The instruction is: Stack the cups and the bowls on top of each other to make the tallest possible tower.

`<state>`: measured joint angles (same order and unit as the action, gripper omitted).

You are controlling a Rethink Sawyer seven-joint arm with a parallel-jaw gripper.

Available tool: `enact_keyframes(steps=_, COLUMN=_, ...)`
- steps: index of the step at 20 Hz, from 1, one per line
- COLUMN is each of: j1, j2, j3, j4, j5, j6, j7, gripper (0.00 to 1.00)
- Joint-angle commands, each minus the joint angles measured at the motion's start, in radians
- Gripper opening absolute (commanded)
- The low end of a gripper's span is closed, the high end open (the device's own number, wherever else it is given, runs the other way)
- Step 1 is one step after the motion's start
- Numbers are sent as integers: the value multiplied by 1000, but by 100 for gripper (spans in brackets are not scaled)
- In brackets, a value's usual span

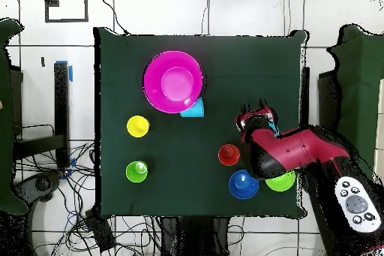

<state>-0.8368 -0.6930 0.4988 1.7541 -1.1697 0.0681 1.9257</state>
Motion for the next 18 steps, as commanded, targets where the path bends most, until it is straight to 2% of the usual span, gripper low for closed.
enact_keyframes(steps=1, j1=71, j2=100, j3=-121, j4=-126, j5=-70, j6=-56, j7=48, gripper=100)
enact_keyframes(steps=2, j1=79, j2=102, j3=-128, j4=-129, j5=-63, j6=-55, j7=49, gripper=100)
enact_keyframes(steps=4, j1=53, j2=98, j3=-85, j4=-111, j5=-39, j6=-25, j7=22, gripper=100)
enact_keyframes(steps=5, j1=19, j2=101, j3=-38, j4=-94, j5=-18, j6=6, j7=-6, gripper=100)
enact_keyframes(steps=8, j1=-193, j2=214, j3=224, j4=-30, j5=109, j6=183, j7=-223, gripper=100)
enact_keyframes(steps=9, j1=-196, j2=217, j3=230, j4=-29, j5=126, j6=203, j7=-238, gripper=100)
enact_keyframes(steps=14, j1=-123, j2=153, j3=148, j4=-24, j5=97, j6=180, j7=-153, gripper=100)
enact_keyframes(steps=18, j1=-102, j2=92, j3=120, j4=29, j5=166, j6=247, j7=-90, gripper=100)
